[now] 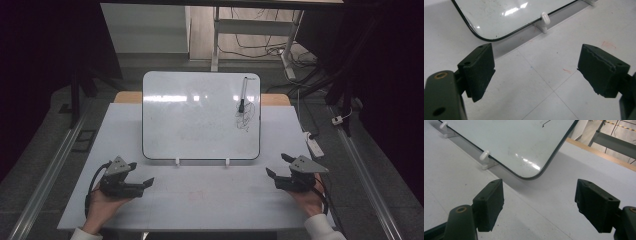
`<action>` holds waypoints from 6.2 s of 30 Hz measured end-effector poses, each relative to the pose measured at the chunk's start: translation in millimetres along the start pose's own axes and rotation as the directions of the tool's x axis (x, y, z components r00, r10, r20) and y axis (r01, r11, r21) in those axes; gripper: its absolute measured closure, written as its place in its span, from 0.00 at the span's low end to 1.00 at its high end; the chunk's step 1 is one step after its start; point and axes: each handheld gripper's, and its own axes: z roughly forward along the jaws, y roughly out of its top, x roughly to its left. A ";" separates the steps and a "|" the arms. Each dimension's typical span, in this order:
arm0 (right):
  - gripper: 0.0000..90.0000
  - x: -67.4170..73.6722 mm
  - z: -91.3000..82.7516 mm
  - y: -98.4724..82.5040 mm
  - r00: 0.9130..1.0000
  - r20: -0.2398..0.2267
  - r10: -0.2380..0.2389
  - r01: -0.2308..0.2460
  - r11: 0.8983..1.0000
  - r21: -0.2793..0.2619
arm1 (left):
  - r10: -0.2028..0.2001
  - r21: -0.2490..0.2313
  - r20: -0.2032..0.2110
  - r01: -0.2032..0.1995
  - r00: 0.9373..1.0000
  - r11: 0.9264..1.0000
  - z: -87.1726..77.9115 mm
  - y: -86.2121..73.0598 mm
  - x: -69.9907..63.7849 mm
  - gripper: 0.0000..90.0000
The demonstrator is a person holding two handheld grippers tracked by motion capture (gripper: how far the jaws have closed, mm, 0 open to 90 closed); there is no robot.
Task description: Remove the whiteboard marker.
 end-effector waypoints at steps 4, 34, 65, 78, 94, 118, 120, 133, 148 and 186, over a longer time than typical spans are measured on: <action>0.26 0.7 -0.3 0.4 1.000 0.001 0.001 -0.001 1.000 -0.001 | 0.002 -0.002 0.000 -0.002 1.000 1.000 -0.2 -0.1 -0.1 0.17; 0.31 -6.2 19.5 76.2 0.995 0.075 0.073 -0.072 0.997 -0.018 | 0.037 0.027 0.007 -0.037 0.999 0.999 11.7 0.9 1.6 0.17; 0.47 -32.1 122.9 207.9 0.968 0.204 0.144 -0.160 0.985 0.069 | 0.097 0.025 0.012 -0.097 0.995 0.995 11.8 -1.9 -7.2 0.17; 0.60 -47.7 149.8 229.6 0.949 0.267 0.167 -0.195 0.977 0.084 | 0.098 0.033 0.002 -0.098 0.995 0.995 13.6 -1.5 -7.4 0.17; 0.80 -46.8 173.3 230.0 0.907 0.368 0.206 -0.249 0.966 0.075 | 0.101 0.030 0.002 -0.101 0.995 0.994 13.1 -1.9 -7.2 0.17; 0.90 -35.4 168.9 233.2 0.918 0.304 0.255 -0.268 0.963 0.001 | 0.104 0.044 -0.008 -0.103 0.995 0.994 13.5 -2.9 -7.5 0.17; 0.90 -33.6 164.0 233.3 0.922 0.291 0.255 -0.261 0.965 -0.018 | 0.104 0.044 -0.008 -0.103 0.995 0.994 13.5 -3.0 -7.5 0.17; 0.90 -23.7 125.3 218.8 0.942 0.181 0.282 -0.257 0.955 -0.149 | 0.091 0.027 -0.021 -0.091 0.996 0.995 10.5 -1.7 -5.6 0.18; 0.90 8.5 78.7 179.6 0.958 0.012 0.286 -0.277 0.936 -0.219 | 0.080 -0.125 0.016 -0.078 0.997 0.989 -4.5 41.1 -12.9 0.24; 0.90 93.5 65.4 118.5 0.924 -0.243 0.296 -0.354 0.902 -0.246 | 0.130 -0.196 0.324 -0.068 0.937 0.978 73.7 140.5 -77.8 0.46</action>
